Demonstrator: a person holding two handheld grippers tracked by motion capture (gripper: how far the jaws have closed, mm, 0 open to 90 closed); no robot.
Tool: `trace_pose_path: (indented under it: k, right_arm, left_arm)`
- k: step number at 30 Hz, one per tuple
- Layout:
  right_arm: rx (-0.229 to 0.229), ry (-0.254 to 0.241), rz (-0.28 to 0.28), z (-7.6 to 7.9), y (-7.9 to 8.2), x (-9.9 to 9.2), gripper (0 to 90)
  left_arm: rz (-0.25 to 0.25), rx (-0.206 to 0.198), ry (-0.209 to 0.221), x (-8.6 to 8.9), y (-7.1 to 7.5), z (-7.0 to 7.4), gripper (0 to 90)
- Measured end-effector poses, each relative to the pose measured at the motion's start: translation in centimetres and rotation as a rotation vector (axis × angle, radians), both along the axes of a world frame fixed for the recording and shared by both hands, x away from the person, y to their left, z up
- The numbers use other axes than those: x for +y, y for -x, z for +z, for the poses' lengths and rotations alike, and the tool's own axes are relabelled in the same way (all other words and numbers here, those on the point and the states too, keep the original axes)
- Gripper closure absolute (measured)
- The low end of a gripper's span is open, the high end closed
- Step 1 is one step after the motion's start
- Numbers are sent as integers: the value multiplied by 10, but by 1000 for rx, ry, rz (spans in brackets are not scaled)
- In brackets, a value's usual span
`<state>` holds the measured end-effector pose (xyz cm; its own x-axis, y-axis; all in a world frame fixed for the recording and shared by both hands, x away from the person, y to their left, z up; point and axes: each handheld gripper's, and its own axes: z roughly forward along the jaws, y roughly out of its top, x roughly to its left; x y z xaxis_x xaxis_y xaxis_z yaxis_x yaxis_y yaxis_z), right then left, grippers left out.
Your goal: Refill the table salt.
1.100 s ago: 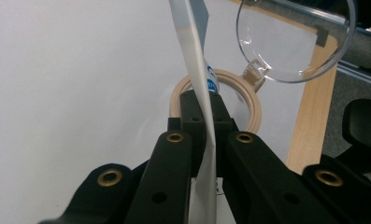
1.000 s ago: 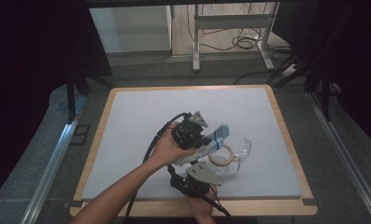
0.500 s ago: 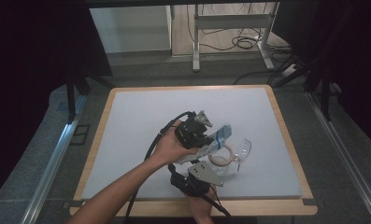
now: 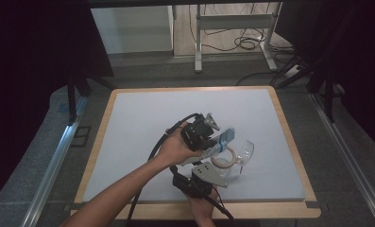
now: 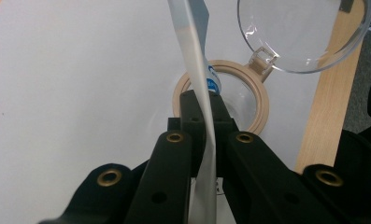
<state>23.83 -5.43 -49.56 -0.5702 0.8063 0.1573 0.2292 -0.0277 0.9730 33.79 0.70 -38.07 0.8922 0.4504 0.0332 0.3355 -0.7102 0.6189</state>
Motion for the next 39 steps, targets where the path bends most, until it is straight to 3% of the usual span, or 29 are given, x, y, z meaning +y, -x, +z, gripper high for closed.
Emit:
trace_pose_path:
  k: [18,24,33,39]
  right_arm:
    - [-4,10,-8,0,0,1,318]
    - [-23,61,-13,0,1,3,318]
    - [-44,77,-22,2,3,4,341]
    - [-44,70,-18,2,2,3,340]
  left_arm:
    - [1,9,6,0,0,-1,896]
    - [-3,20,-6,0,-2,0,896]
    - [-13,12,-79,-8,-1,5,895]
    - [-12,15,-79,-9,-1,6,895]
